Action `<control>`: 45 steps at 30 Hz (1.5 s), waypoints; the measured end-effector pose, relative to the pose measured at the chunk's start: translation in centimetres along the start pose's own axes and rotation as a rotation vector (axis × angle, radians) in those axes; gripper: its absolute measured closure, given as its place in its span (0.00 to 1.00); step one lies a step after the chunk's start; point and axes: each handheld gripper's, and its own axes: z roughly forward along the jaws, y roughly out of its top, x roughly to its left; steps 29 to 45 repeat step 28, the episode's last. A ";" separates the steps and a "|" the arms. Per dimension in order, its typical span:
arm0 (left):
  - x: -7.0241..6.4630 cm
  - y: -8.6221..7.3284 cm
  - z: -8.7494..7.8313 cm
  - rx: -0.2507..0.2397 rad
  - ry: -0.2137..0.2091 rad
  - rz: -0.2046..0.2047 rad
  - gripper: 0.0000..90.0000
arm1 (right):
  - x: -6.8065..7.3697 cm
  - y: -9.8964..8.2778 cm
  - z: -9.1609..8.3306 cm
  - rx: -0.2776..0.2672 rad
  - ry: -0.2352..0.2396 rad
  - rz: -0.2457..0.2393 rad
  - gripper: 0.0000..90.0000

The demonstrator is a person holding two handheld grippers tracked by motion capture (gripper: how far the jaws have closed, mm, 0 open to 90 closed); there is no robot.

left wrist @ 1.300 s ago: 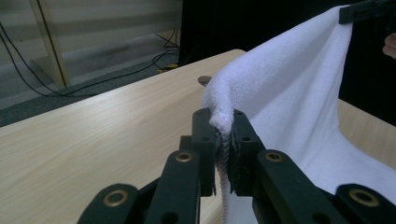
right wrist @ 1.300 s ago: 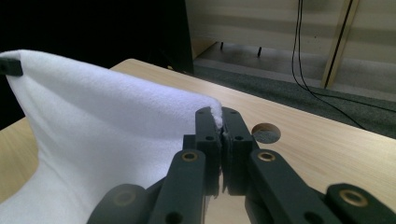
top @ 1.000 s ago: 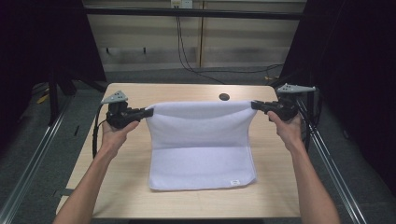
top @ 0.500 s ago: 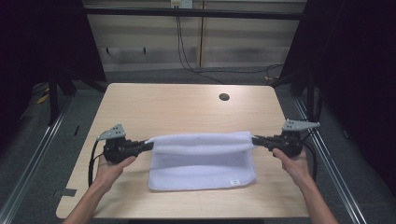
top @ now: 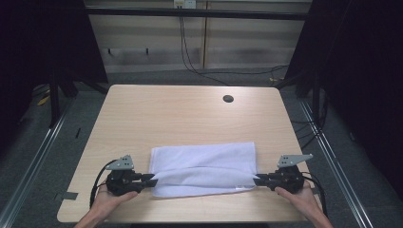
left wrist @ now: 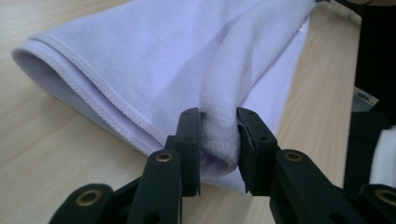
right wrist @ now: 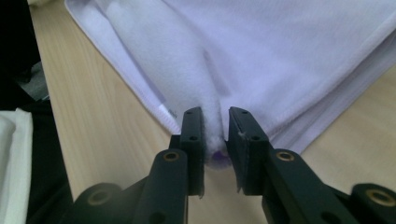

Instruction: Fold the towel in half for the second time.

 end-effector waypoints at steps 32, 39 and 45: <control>3.0 -0.8 -2.9 -0.172 0.246 -0.186 0.36 | -0.4 -0.6 -2.2 -0.323 -0.264 0.147 0.41; 3.0 -0.8 -2.9 -0.172 0.246 -0.186 0.36 | -0.4 -0.6 -2.2 -0.323 -0.264 0.147 0.41; 3.0 -0.8 -2.9 -0.172 0.246 -0.186 0.36 | -0.4 -0.6 -2.2 -0.323 -0.264 0.147 0.41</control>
